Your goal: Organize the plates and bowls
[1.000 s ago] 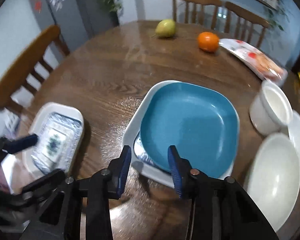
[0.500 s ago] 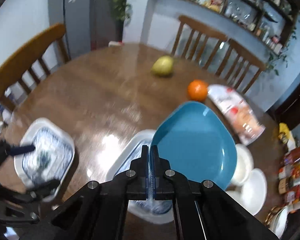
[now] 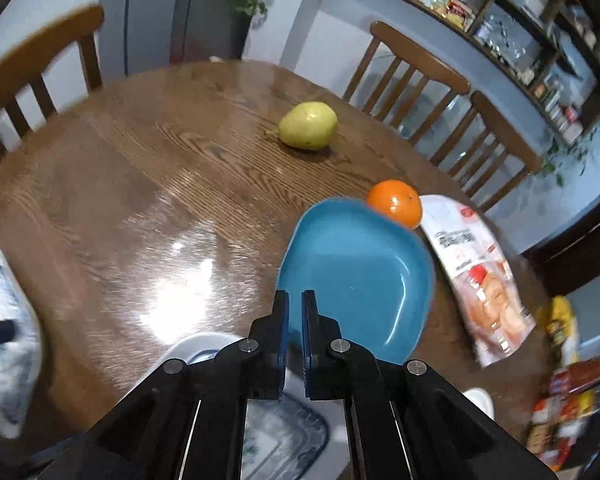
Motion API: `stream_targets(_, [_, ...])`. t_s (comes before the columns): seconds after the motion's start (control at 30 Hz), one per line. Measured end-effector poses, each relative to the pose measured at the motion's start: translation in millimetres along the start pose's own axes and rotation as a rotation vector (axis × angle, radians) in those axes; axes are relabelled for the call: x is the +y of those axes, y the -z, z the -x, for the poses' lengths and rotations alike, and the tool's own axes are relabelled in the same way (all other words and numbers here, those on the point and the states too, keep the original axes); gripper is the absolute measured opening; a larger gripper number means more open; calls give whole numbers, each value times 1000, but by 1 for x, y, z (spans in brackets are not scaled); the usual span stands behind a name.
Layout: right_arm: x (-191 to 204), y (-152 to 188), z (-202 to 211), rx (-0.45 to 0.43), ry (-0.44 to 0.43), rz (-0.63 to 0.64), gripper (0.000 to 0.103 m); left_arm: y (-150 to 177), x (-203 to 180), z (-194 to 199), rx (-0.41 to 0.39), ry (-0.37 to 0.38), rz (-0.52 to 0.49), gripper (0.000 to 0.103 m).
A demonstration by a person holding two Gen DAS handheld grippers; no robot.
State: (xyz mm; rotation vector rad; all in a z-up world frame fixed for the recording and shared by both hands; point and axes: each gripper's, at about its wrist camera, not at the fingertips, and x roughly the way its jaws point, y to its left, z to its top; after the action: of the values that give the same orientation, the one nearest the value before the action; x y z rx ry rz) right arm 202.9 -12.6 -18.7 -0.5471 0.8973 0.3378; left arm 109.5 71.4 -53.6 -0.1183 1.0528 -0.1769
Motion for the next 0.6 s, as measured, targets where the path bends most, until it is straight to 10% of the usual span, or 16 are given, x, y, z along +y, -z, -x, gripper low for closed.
stream_targets(0.27, [-62,67,26,94,-185,-402,3,-21,-15,-23,25,33,-45,79])
stream_targets(0.6, [-76,96,-10,218,-205,-468,4,-28,-32,-51,98,18,-97,61])
